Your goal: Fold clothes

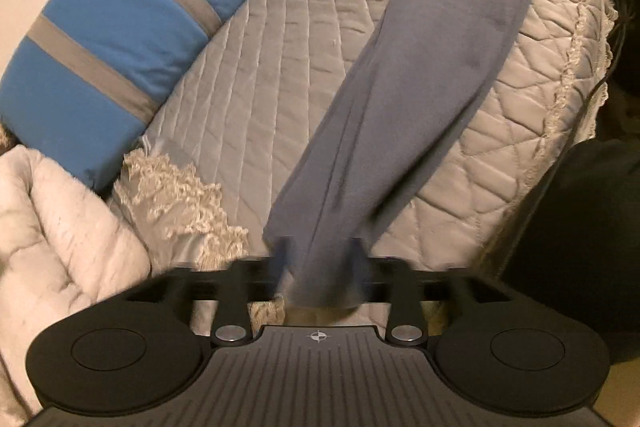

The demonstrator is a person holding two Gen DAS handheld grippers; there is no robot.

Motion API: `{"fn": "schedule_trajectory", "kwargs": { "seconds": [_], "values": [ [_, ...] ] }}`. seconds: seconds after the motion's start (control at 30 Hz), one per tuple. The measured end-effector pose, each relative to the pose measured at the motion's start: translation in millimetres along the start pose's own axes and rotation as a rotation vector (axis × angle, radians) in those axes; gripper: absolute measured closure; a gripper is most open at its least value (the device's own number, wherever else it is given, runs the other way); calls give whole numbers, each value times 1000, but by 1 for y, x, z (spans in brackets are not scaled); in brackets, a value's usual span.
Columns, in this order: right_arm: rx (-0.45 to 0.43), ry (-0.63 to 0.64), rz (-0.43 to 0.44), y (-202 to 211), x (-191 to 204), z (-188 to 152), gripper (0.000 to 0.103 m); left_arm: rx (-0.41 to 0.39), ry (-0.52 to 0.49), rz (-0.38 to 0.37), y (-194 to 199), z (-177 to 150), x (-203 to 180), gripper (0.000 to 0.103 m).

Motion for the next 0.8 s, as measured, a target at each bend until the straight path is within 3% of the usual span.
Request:
{"fn": "schedule_trajectory", "kwargs": {
  "seconds": [0.13,0.23,0.37,0.47,0.57,0.73,0.8],
  "values": [
    [-7,-7,-8,-1,-1,-1,99,-103,41,-63,26,33,-3,43],
    [-17,-14,-15,-3,-4,0,99,-203,28,-52,34,72,-27,40],
    [-40,-26,-28,-6,-16,5,99,-388,16,-98,32,137,-95,40],
    [-55,-23,-31,-9,-24,10,99,-488,-91,-110,17,178,-159,40],
    [-65,-24,-30,-12,-30,12,99,-497,-140,-120,-16,206,-206,40],
    [-75,-25,-25,-14,-32,9,99,-451,-228,-53,-60,233,-239,42],
    [-76,-27,-16,-13,-27,4,99,-448,-252,-35,-65,237,-241,55]
  ]
}}
Point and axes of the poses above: each gripper's, at about its wrist camera, not at the fingertips, and y roughly against the way its jaws point, x to its left, z to its top, the point moved 2 cm from there along -y, roughly the way its jaws point, and after that the axes turned 10 degrees about -x, right-handed, at the moved point
